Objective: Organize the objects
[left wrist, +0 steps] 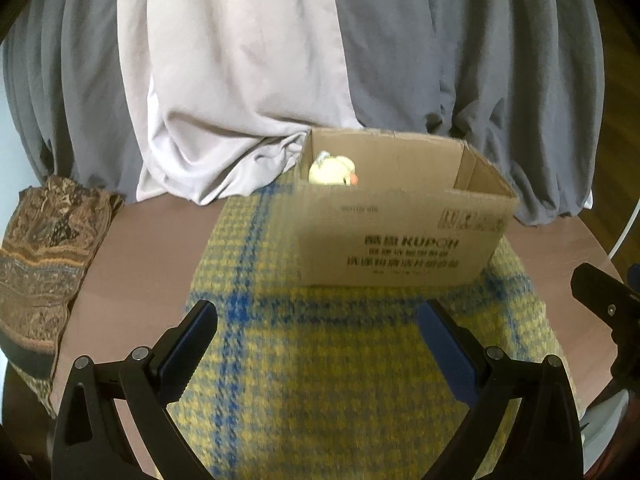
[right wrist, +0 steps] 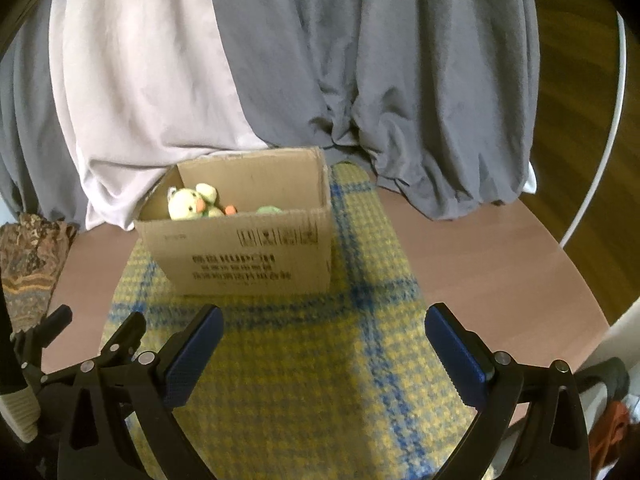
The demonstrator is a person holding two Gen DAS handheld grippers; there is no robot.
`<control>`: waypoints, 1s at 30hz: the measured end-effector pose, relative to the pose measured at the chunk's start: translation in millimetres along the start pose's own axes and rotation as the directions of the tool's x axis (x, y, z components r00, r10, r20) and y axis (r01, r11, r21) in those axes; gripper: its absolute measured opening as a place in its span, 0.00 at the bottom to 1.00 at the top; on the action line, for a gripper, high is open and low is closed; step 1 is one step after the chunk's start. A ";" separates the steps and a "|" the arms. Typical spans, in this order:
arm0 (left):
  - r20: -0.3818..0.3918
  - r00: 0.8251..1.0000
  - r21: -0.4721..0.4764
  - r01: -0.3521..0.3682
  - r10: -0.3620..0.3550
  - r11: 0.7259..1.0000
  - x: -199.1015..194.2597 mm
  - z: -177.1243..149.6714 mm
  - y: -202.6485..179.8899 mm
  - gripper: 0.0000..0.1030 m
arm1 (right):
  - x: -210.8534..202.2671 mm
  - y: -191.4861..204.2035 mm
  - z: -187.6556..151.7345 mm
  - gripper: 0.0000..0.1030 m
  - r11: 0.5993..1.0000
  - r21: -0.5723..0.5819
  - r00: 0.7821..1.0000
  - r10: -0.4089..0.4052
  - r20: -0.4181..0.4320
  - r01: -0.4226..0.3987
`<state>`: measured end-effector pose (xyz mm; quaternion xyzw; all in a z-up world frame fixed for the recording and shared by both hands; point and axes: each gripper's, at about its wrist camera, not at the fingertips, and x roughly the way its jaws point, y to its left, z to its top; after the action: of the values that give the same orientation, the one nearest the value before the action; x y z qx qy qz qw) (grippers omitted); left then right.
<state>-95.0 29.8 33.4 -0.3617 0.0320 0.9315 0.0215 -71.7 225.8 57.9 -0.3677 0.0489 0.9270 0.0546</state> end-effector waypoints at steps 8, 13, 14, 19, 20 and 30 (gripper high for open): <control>-0.042 0.999 0.008 -0.009 0.009 1.000 -3.2 -29.7 -2.8 0.99 | -0.9 -14.0 -28.0 0.98 0.999 0.043 0.999 0.010 -0.033 -0.009; -0.059 0.998 0.000 -0.011 0.011 1.000 -7.6 -46.4 -3.0 0.99 | -1.9 -17.3 -48.9 0.98 0.999 0.052 0.999 -0.003 -0.043 0.005; -0.060 0.998 0.001 -0.014 0.014 1.000 -9.1 -50.2 -3.8 0.99 | -2.4 -18.0 -53.5 0.98 0.998 0.055 0.999 -0.010 -0.042 0.012; -0.065 0.998 0.013 -0.024 0.025 1.000 -11.6 -61.6 -3.6 0.99 | -1.0 -24.1 -74.0 0.98 0.997 0.082 0.998 0.001 -0.061 0.004; -0.065 0.997 0.019 -0.030 0.031 0.999 -12.2 -65.3 -4.2 0.99 | -0.6 -25.5 -77.2 0.98 0.996 0.088 0.998 0.002 -0.065 0.003; -0.098 0.994 0.028 -0.044 0.047 0.999 -9.0 -89.8 -4.5 0.99 | -2.3 -33.3 -94.2 0.98 0.995 0.093 0.997 -0.021 -0.068 0.027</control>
<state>-27.7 27.3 -26.9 -0.4060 0.0534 0.9123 0.0034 -1.7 246.3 -10.5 -0.3960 0.0897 0.9102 0.0812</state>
